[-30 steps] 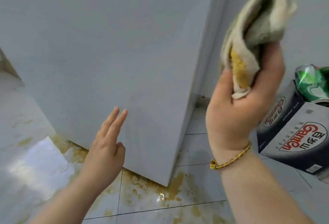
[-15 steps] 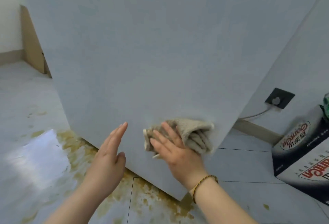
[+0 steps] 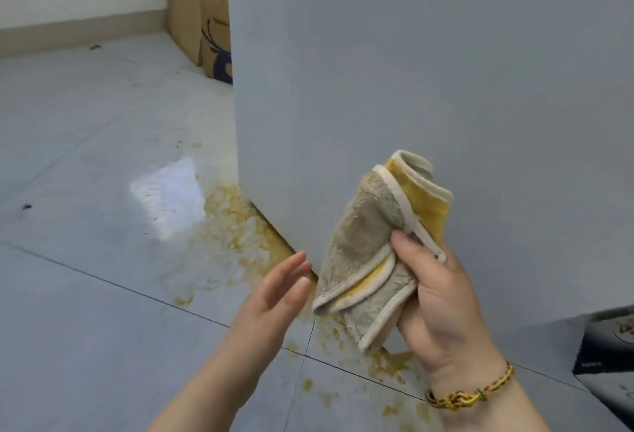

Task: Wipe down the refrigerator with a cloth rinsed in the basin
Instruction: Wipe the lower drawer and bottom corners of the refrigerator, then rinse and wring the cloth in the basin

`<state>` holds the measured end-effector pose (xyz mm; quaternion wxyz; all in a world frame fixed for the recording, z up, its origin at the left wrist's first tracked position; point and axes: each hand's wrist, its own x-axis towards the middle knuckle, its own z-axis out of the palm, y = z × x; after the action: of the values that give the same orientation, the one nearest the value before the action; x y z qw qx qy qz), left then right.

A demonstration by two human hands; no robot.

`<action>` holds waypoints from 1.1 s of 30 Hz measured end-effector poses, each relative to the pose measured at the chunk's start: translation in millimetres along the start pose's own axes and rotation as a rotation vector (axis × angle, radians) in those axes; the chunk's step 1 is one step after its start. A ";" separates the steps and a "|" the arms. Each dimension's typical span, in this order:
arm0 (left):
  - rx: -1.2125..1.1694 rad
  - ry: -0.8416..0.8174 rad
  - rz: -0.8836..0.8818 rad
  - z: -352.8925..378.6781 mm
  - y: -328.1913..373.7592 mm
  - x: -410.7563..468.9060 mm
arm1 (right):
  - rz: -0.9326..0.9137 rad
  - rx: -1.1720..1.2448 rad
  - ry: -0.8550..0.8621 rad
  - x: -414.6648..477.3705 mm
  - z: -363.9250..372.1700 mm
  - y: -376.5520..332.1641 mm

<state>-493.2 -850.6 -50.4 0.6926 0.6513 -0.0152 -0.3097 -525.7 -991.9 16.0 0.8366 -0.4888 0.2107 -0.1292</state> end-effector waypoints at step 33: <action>-0.164 0.626 0.043 -421.1 464.1 -282.2 | -0.103 -0.855 -0.974 -119.4 644.8 -114.6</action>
<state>-352.4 -366.6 416.9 0.7201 0.6566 0.2096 -0.0799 -323.0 -505.2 422.4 0.5608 -0.7909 -0.1836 0.1624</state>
